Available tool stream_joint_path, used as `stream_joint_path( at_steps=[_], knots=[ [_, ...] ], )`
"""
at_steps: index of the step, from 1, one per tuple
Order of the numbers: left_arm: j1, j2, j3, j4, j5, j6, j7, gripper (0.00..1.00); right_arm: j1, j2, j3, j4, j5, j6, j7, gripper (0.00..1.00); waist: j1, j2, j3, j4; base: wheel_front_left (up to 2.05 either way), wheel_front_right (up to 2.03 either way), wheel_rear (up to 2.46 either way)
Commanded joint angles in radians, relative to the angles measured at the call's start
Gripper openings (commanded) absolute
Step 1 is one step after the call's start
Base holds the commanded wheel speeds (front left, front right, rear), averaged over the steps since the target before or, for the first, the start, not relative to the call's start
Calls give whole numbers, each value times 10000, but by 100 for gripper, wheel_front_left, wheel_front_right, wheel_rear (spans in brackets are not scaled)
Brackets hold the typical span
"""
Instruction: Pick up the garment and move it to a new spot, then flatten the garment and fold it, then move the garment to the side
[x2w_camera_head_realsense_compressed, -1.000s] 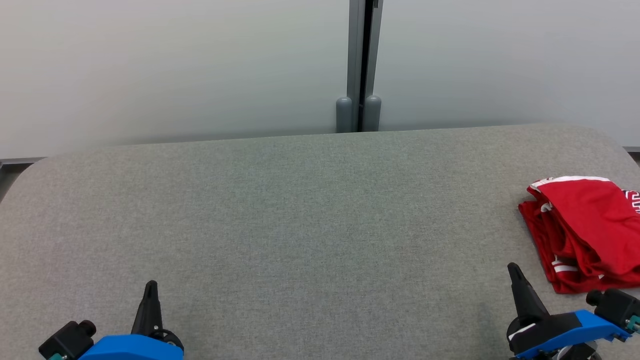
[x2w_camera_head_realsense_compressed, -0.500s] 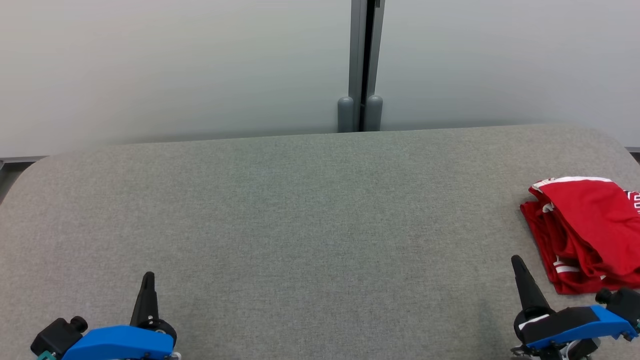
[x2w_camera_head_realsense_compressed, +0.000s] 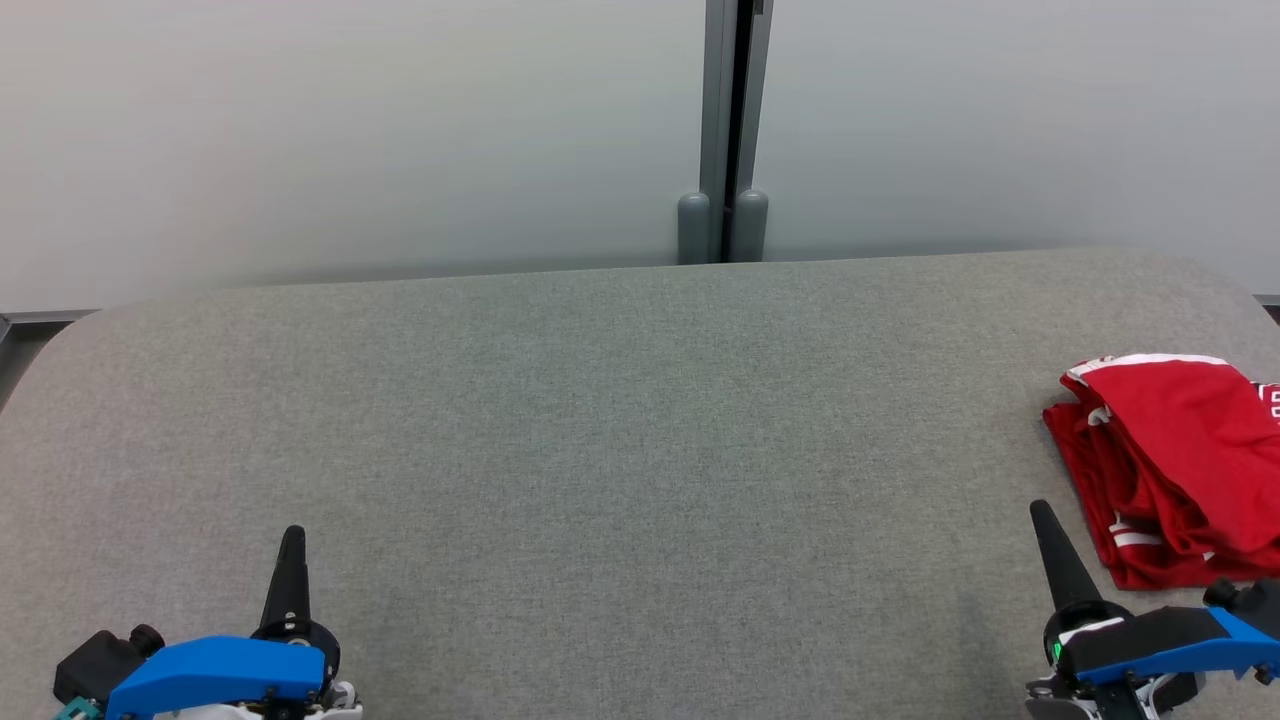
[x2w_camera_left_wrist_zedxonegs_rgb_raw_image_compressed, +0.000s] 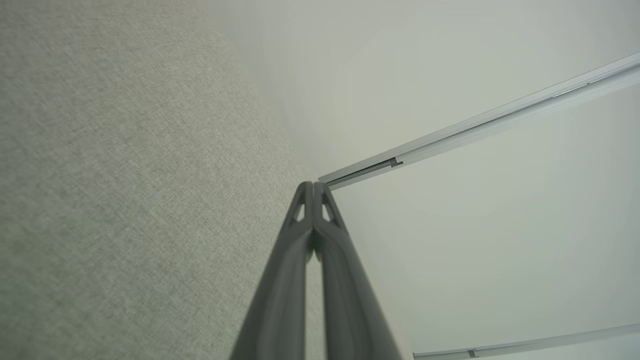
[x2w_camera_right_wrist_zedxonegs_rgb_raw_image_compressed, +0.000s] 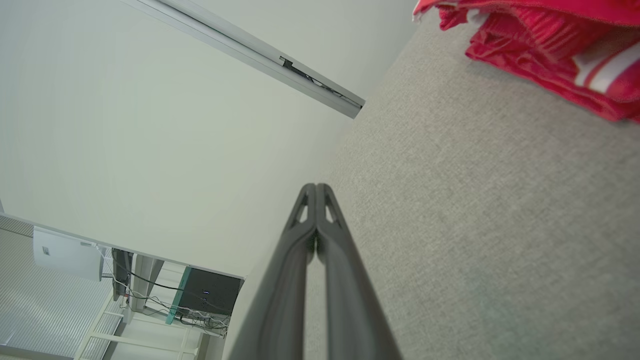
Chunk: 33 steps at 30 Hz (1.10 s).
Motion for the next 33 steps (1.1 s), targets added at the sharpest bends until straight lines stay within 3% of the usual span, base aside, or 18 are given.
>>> stream_joint_path(
  at_steps=[1, 33],
  knots=[
    [-240, 18, 80, -147, -188, -59, 65, 0, -265, -5, -47, -136, 236, 5, 40, 0, 0, 0, 1, 3, 0, 0, 0],
    [-513, -236, 609, -444, -2606, -201, 820, 0, -405, 9, -198, -226, 3095, 6, 374, 0, 0, 0, 22, 85, 0, 0, 0]
  ],
)
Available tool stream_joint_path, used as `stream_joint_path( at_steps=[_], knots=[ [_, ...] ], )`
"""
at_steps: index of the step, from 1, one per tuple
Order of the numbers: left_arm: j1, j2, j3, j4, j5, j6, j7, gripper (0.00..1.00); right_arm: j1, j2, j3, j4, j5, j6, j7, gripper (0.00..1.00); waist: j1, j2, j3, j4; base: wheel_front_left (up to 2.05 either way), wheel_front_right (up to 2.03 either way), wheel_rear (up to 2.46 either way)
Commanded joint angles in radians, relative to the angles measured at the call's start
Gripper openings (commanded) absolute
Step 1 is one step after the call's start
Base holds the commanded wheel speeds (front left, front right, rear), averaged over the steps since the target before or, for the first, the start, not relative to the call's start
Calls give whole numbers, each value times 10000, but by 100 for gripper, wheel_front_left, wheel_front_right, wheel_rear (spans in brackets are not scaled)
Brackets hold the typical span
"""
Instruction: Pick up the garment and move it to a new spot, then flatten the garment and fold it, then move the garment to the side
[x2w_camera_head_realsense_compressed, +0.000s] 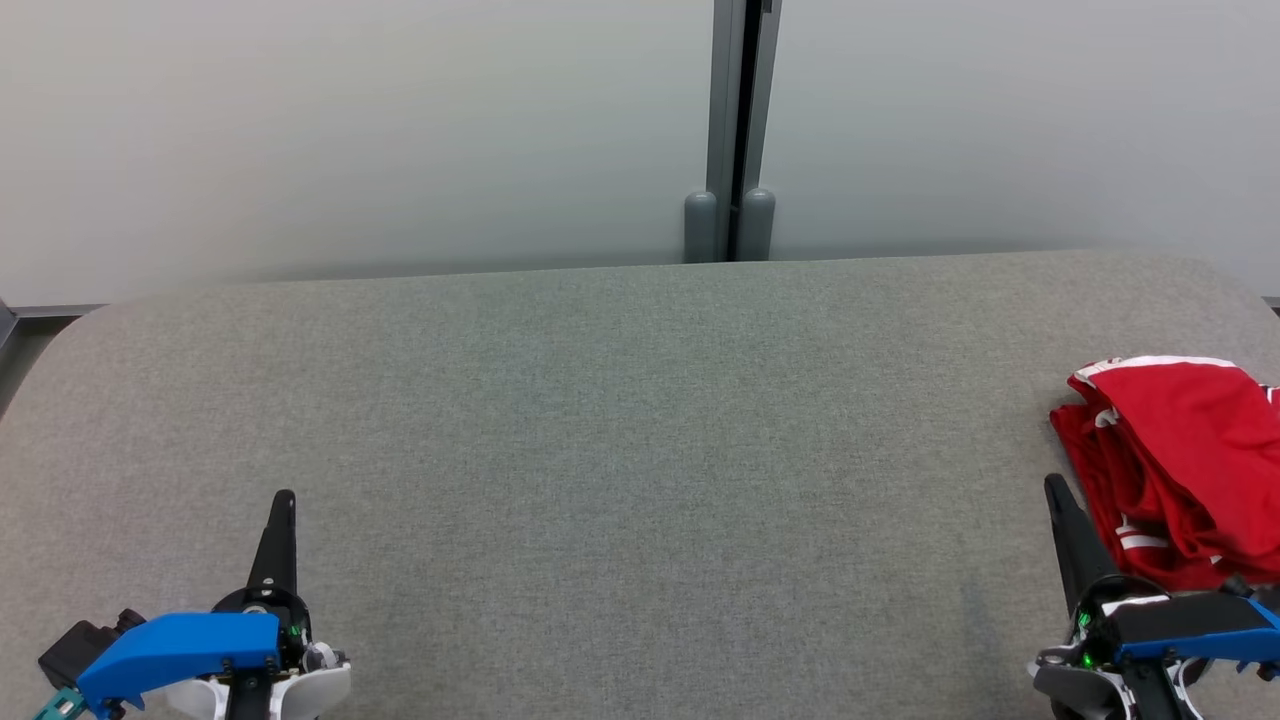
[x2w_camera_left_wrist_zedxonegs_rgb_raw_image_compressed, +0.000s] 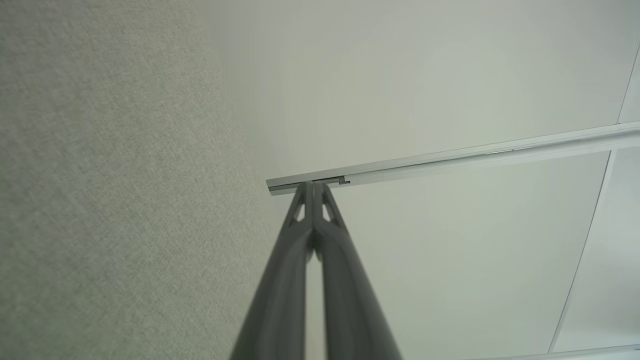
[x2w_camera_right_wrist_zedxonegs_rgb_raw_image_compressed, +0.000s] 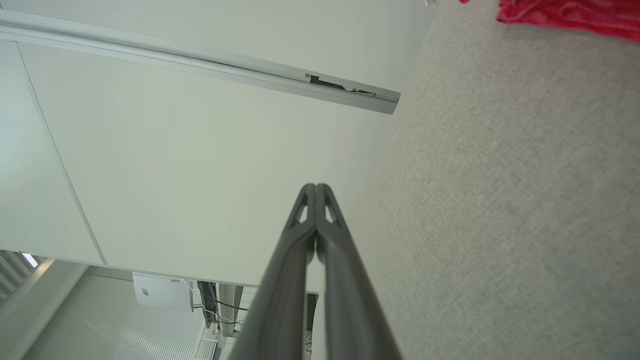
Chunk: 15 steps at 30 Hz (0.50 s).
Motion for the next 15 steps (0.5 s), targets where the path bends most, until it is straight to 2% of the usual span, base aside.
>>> stream_joint_path(
  at_steps=[1, 15],
  knots=[
    [-158, 12, 49, -97, -168, -100, 66, 0, -141, 6, -37, -80, 219, 6, 74, 0, 0, -1, 1, 4, 0, 0, 0],
    [-271, -80, 254, -195, -982, -125, 315, 0, -189, 12, -92, -110, 1191, 7, 172, 0, 0, -1, 9, 37, 0, 0, 0]
  ],
)
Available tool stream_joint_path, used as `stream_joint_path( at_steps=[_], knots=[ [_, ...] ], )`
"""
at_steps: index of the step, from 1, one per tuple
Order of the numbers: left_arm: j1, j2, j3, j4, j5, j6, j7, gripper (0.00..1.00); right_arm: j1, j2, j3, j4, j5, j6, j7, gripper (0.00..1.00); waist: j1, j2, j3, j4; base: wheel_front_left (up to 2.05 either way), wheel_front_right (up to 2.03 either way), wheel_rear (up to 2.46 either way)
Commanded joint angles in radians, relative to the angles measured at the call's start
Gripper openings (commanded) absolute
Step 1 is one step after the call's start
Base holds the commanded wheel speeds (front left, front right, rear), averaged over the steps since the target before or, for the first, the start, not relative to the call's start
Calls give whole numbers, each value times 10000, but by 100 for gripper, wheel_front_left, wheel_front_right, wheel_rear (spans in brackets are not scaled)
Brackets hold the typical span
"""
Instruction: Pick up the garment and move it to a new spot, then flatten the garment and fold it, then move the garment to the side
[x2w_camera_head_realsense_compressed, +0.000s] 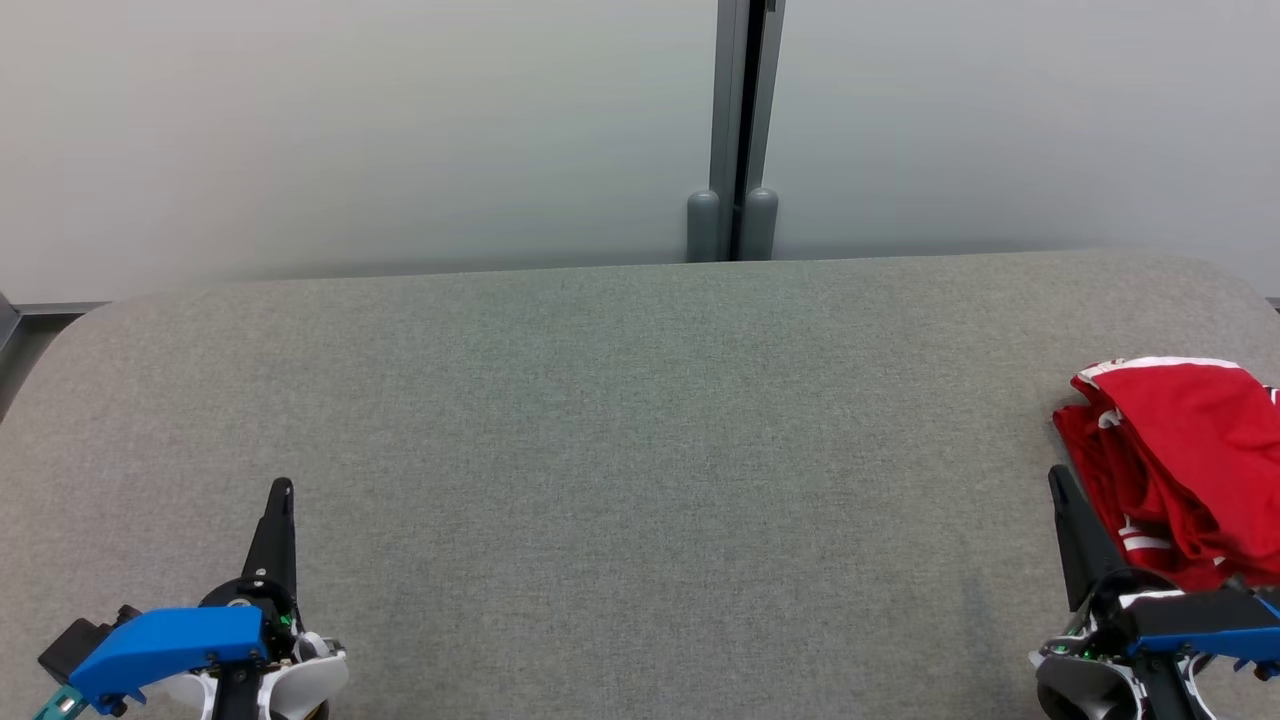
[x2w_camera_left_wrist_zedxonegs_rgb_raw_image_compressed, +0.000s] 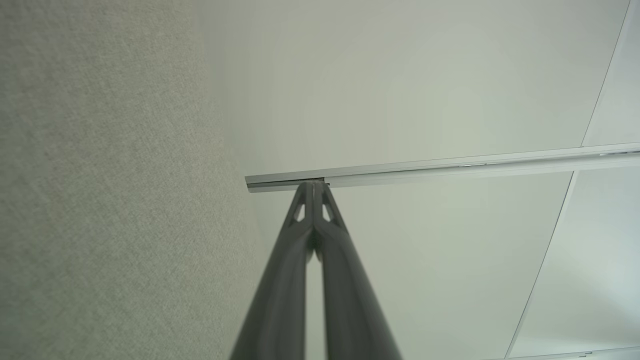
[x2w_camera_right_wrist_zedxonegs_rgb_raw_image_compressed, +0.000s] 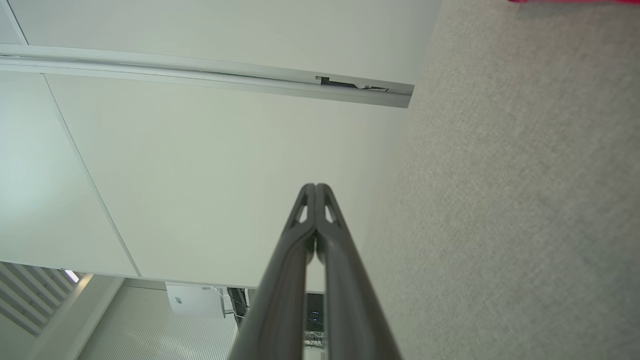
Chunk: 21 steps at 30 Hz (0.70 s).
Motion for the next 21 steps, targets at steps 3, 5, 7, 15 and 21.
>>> stream_joint_path(
  at_steps=[3, 5, 7, 15, 21],
  knots=[
    [-202, -19, 117, -80, -245, -67, 99, 0, -115, 14, -49, -57, 294, 7, 50, 0, -1, -1, 1, 7, 0, 0, 0],
    [-220, -33, 139, -99, -344, -77, 130, 0, -127, 15, -57, -61, 430, 7, 71, 0, -1, -1, 3, 12, 0, 0, 0],
    [-220, -49, 152, -114, -461, -86, 169, 0, -137, 16, -63, -62, 567, 7, 93, 0, -1, -1, 4, 17, 0, 0, 0],
    [-257, -100, 242, -167, -908, -116, 302, 0, -180, 18, -89, -78, 1081, 7, 147, 0, -1, -1, 9, 38, 0, 0, 0],
    [-245, -97, 241, -158, -884, -116, 304, 0, -181, 18, -87, -75, 1055, 7, 144, 0, -1, -1, 10, 39, 0, 0, 0]
  ],
)
